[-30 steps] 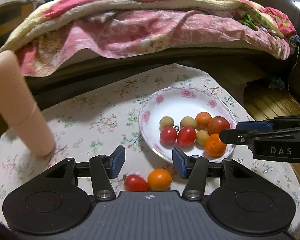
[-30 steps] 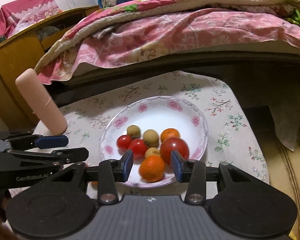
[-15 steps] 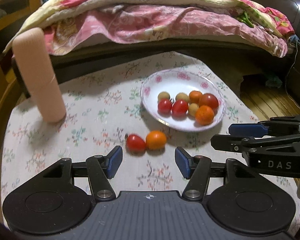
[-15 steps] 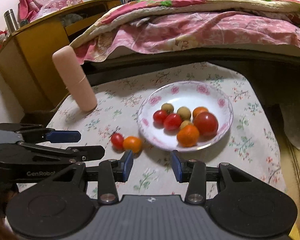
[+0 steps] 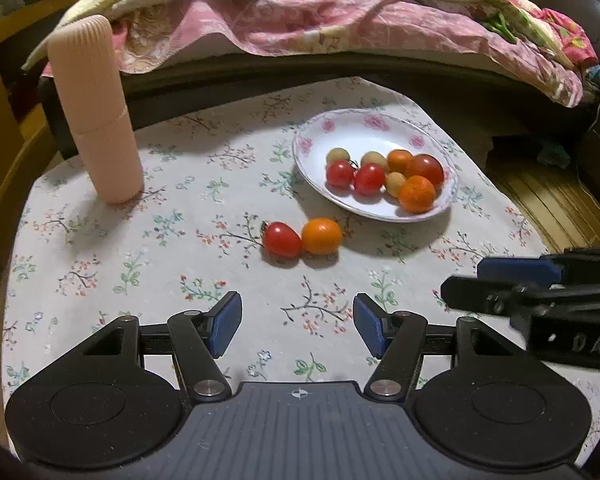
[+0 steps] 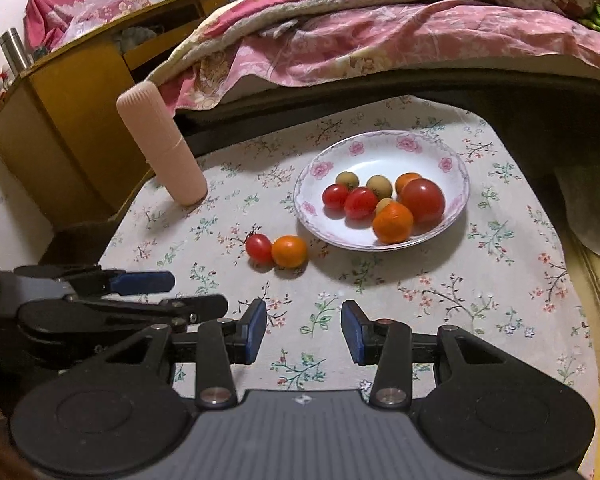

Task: Organize fruits
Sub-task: 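Withdraw both open tools from the plate toward the remaining cherry tomato and mandarin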

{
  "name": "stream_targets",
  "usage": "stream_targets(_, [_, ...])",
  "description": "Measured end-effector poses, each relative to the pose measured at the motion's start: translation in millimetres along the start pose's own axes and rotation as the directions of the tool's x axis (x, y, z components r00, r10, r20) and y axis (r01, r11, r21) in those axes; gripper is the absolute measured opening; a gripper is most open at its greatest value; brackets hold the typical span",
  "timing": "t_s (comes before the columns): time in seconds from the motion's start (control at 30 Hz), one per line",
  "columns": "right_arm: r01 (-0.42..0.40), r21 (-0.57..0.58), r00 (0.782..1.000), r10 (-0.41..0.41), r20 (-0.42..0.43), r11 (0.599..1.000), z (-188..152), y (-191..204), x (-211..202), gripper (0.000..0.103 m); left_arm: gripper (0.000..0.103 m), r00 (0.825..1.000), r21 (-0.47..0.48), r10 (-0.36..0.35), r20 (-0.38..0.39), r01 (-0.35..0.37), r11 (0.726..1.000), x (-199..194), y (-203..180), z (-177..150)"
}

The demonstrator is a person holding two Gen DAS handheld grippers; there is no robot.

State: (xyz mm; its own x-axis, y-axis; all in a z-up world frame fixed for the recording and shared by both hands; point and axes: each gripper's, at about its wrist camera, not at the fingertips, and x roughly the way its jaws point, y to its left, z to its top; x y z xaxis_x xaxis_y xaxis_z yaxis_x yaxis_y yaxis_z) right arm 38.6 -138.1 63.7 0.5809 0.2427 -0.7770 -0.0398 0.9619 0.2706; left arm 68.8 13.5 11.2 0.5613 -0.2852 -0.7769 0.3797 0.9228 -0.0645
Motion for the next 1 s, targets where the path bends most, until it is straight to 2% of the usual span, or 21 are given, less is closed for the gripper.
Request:
stream_targets(0.13, [0.001, 0.007, 1.0, -0.001, -0.012, 1.0, 7, 4, 10, 0.043, 0.073, 0.999, -0.02, 0.03, 0.011, -0.03, 0.999, -3, 5, -1])
stream_targets(0.33, [-0.015, 0.029, 0.999, 0.017, -0.045, 0.999, 10, 4, 25, 0.043, 0.073, 0.996, -0.102, 0.083, -0.023, -0.085, 0.991, -1, 17, -9])
stream_targets(0.5, [-0.019, 0.008, 0.999, 0.019, -0.029, 1.0, 12, 4, 20, 0.043, 0.073, 0.992, -0.066, 0.114, -0.046, -0.117, 0.991, 1, 9, -11])
stream_targets(0.8, [0.007, 0.082, 1.0, -0.007, -0.001, 0.997, 9, -31, 24, 0.043, 0.076, 0.994, 0.029, 0.099, -0.043, -0.098, 0.995, 11, 2, -2])
stream_targets(1.0, [-0.03, 0.026, 0.999, 0.03, 0.02, 0.999, 9, -22, 43, 0.043, 0.078, 0.998, 0.0, 0.052, -0.022, -0.052, 0.999, 9, 13, 4])
